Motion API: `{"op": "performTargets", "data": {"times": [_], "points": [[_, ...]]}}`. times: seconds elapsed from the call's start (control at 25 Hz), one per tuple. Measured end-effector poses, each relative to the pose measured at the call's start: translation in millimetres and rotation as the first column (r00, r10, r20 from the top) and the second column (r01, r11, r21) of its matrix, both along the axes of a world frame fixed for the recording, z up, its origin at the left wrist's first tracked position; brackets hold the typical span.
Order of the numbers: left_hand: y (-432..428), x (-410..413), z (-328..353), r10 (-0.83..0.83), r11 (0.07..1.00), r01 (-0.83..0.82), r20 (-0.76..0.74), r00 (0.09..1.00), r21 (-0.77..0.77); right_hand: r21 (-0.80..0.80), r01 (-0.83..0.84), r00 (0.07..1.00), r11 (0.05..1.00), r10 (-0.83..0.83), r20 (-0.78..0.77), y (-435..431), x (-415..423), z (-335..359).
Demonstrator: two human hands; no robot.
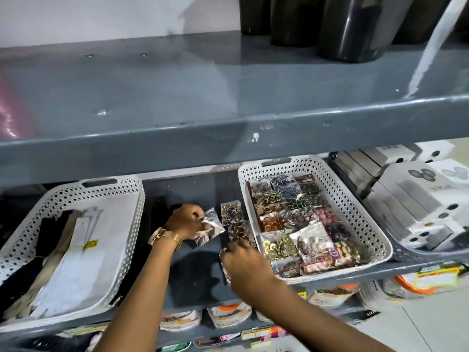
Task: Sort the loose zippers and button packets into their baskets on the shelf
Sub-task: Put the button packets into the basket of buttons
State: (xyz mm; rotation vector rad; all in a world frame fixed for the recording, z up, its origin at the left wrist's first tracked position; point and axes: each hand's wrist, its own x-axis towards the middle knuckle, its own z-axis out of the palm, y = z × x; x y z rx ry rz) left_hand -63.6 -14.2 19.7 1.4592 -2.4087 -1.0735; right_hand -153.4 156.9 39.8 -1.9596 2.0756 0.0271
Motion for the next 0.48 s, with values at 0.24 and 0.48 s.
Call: {"op": "performTargets", "data": {"times": [0.24, 0.48], "points": [[6.0, 17.7, 11.3, 0.046, 0.996, -0.028, -0.217, 0.975, 0.087, 0.083, -0.126, 0.934, 0.989, 0.146, -0.327, -15.1, -0.3, -27.5], [14.8, 15.7, -8.9, 0.302, 0.930, -0.236, -0.220, 0.927, 0.281, -0.002, -0.186, 0.942, 0.983, 0.178, -0.284, -12.4, -8.9, -36.3]]}}
